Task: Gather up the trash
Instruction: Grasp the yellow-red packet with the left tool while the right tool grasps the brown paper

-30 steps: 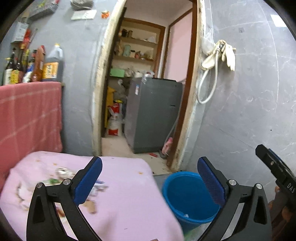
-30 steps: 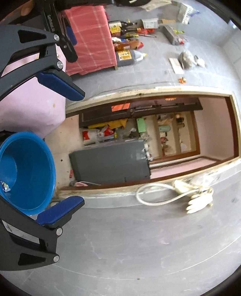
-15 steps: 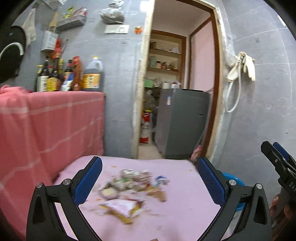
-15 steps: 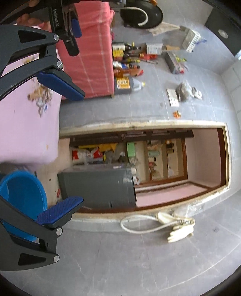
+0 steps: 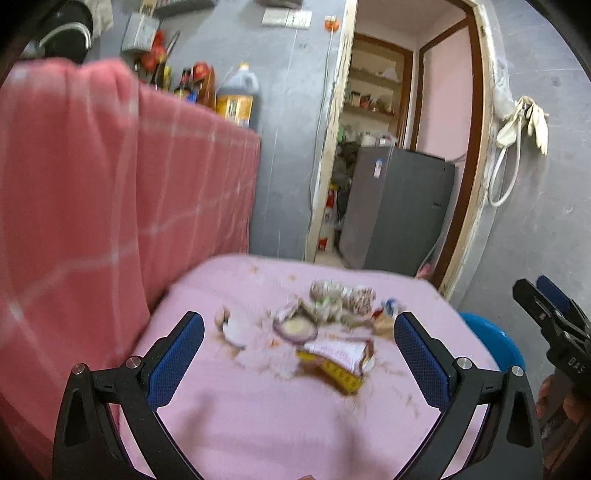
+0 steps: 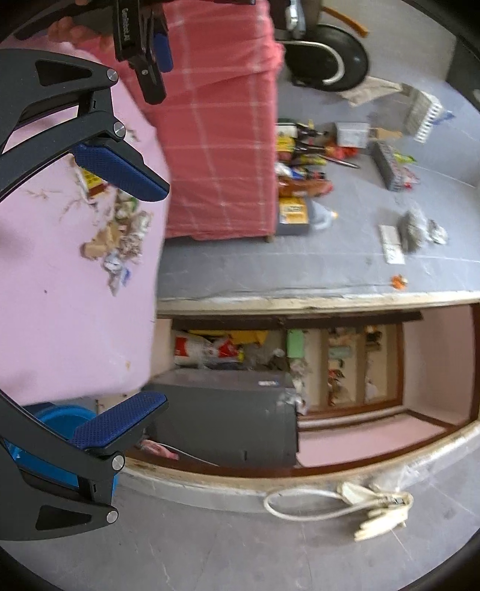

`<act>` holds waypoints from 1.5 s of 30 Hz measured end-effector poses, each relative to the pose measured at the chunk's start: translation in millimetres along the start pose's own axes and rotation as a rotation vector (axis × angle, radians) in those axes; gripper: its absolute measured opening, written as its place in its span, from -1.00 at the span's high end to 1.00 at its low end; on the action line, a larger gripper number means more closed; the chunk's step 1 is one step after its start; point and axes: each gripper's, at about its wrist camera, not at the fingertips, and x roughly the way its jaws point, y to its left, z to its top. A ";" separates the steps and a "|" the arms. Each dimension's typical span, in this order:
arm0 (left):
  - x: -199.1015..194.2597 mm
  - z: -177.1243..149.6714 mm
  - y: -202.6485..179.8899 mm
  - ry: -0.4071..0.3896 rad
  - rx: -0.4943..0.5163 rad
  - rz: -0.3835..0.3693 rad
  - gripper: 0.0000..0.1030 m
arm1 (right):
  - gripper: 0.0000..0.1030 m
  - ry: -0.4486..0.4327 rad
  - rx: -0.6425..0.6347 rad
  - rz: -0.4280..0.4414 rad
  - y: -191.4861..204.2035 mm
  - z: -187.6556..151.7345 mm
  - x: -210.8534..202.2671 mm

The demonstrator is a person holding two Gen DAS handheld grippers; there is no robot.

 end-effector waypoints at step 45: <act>64.8 0.9 16.9 0.450 -0.285 -0.278 0.61 | 0.78 0.583 0.075 0.337 9.0 -46.8 137.5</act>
